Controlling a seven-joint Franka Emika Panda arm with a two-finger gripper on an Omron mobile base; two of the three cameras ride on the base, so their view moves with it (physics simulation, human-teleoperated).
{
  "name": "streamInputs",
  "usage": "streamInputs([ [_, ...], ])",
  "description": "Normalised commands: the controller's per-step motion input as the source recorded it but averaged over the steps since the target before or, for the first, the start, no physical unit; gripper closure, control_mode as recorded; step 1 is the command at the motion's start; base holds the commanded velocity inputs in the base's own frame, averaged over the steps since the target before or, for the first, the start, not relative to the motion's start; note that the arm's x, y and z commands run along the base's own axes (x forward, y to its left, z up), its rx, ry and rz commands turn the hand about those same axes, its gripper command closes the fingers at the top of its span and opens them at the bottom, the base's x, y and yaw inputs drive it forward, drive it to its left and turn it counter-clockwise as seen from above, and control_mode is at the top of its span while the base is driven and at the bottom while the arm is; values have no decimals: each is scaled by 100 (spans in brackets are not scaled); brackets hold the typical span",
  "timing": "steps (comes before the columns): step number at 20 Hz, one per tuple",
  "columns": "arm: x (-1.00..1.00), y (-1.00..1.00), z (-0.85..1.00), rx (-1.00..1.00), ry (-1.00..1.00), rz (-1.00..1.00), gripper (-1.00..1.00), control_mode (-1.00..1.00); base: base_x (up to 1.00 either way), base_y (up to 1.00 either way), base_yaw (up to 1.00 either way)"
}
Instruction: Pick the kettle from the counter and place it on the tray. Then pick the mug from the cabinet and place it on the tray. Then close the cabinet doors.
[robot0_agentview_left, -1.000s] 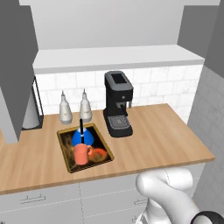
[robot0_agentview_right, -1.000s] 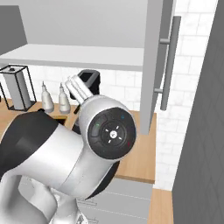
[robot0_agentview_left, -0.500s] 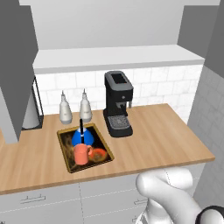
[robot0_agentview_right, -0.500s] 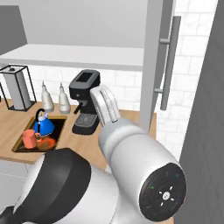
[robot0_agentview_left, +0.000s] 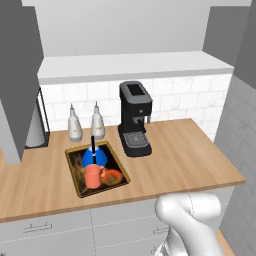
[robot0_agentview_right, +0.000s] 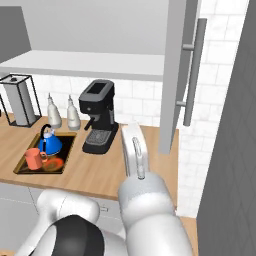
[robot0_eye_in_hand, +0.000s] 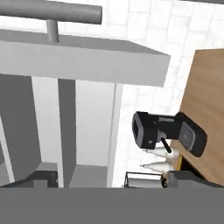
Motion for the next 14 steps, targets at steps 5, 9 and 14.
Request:
streamInputs([
  [5, 0, -27, -15, 27, -26, -14, -100, -100, 0, 0, 0],
  [9, -4, -27, -3, 21, -25, -5, -100, -100, 0, 0, 0],
  [14, -21, -27, 17, 5, -5, 0, -100, -100, 0, 0, 0],
])
